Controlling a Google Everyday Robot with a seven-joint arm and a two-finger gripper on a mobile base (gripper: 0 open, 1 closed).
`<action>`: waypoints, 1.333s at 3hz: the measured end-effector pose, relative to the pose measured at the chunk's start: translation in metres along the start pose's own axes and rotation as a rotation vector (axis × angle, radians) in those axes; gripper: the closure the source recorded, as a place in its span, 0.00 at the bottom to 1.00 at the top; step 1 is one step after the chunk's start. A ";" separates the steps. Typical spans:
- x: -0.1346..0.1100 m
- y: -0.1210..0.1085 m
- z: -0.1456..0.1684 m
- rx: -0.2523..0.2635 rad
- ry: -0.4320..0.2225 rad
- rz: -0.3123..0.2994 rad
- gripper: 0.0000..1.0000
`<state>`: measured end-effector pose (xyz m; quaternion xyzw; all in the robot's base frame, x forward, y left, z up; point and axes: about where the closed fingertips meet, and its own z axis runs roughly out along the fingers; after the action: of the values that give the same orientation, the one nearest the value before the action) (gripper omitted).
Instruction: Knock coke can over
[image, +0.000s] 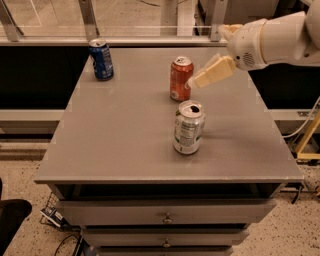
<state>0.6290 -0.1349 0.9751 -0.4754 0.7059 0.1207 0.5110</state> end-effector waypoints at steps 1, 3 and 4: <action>0.010 -0.002 0.020 -0.006 -0.099 0.064 0.00; 0.026 -0.014 0.062 -0.032 -0.325 0.220 0.00; 0.033 -0.019 0.080 -0.056 -0.386 0.291 0.00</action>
Offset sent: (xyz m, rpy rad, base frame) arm 0.0526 0.0151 -0.0492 0.4587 -0.0125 0.0281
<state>0.6912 -0.1104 0.9177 -0.3509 0.6524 0.3014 0.6004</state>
